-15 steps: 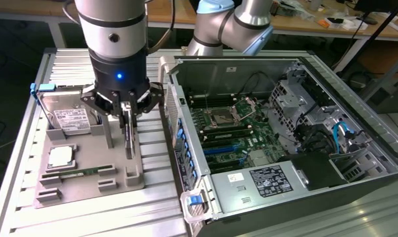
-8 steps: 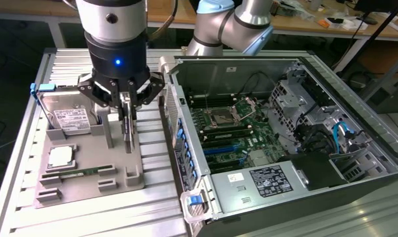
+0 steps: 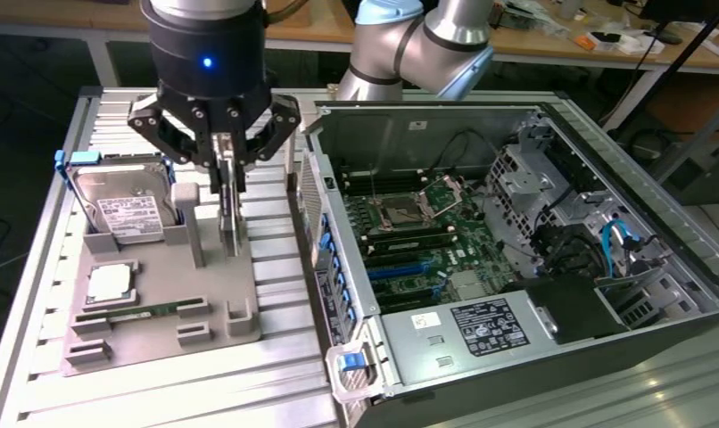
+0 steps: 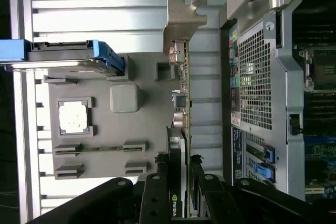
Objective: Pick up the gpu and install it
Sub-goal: 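Pick up the gpu and move the gpu toward the slot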
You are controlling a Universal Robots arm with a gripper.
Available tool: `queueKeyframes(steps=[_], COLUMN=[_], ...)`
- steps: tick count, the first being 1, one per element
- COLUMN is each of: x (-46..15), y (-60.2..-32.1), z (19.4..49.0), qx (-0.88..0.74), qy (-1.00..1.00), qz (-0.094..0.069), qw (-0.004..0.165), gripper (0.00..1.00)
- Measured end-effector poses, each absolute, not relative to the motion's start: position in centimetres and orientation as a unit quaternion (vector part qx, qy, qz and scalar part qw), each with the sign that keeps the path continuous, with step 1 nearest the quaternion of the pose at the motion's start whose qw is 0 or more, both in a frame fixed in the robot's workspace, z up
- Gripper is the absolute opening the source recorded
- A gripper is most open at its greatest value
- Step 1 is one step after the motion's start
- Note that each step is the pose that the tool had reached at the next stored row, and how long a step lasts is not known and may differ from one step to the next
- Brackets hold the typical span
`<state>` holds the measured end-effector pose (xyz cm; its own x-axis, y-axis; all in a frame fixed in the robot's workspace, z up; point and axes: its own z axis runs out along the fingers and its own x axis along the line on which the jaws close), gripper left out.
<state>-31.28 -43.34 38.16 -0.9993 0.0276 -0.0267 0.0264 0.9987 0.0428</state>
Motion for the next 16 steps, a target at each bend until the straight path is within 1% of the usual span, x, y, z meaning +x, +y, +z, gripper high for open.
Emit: queueKeyframes(steps=[11,16], x=[-31.3,-30.7], y=[-43.3,-43.3], z=[42.7,42.7], qx=[0.013,0.014], qy=[1.0,1.0], qz=[0.019,0.019], qw=[0.014,0.014], gripper=[0.27,0.27])
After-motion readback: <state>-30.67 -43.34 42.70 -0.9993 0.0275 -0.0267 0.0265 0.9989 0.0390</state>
